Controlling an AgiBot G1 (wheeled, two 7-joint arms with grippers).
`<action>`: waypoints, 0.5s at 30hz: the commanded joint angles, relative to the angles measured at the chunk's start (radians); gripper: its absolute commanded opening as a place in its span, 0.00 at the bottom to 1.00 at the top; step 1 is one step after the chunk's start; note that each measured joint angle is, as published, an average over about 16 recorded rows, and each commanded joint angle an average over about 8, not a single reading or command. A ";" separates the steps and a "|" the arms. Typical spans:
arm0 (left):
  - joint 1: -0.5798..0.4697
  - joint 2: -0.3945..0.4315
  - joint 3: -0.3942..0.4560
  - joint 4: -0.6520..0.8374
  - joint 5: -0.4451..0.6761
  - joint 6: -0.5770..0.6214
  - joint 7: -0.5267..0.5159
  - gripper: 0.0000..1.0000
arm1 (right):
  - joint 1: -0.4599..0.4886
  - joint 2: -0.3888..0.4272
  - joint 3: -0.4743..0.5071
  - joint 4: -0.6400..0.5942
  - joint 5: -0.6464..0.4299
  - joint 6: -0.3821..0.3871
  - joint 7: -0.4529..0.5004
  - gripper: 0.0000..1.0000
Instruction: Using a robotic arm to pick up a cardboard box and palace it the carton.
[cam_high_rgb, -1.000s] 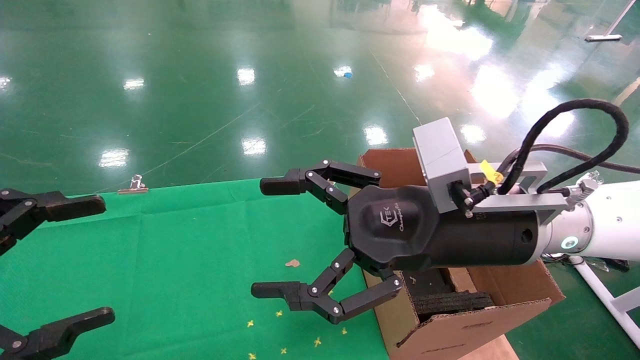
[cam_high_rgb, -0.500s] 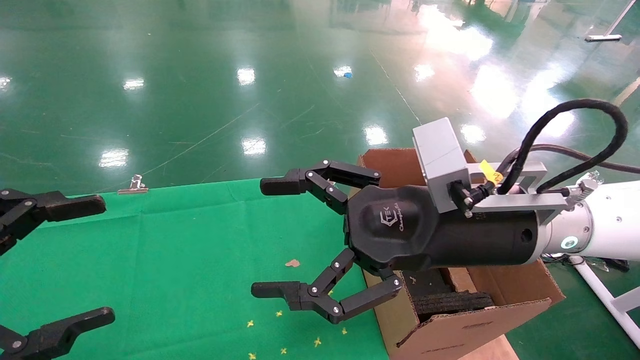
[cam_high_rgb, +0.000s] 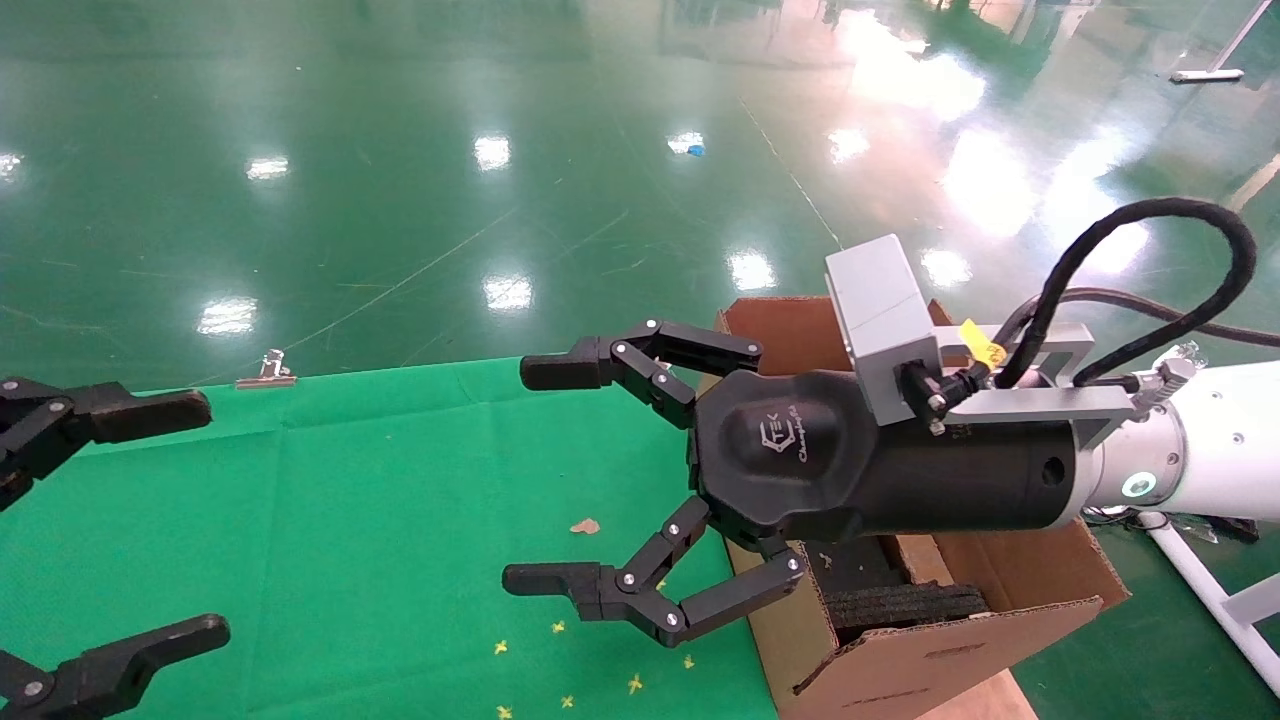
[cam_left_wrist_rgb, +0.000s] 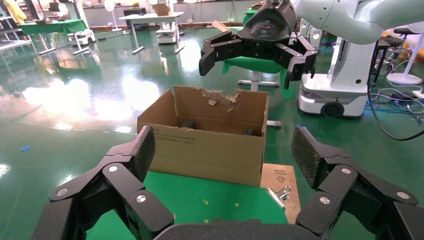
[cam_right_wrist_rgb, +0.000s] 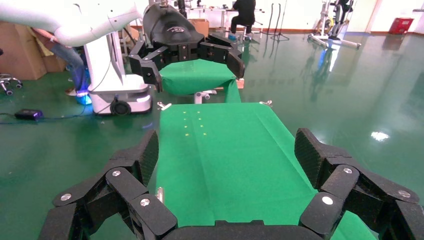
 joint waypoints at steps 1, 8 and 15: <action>0.000 0.000 0.000 0.000 0.000 0.000 0.000 1.00 | 0.000 0.000 0.000 0.000 0.000 0.000 0.000 1.00; 0.000 0.000 0.000 0.000 0.000 0.000 0.000 1.00 | 0.000 0.000 0.000 0.000 0.000 0.000 0.000 1.00; 0.000 0.000 0.000 0.000 0.000 0.000 0.000 1.00 | 0.000 0.000 0.000 0.000 0.000 0.000 0.000 1.00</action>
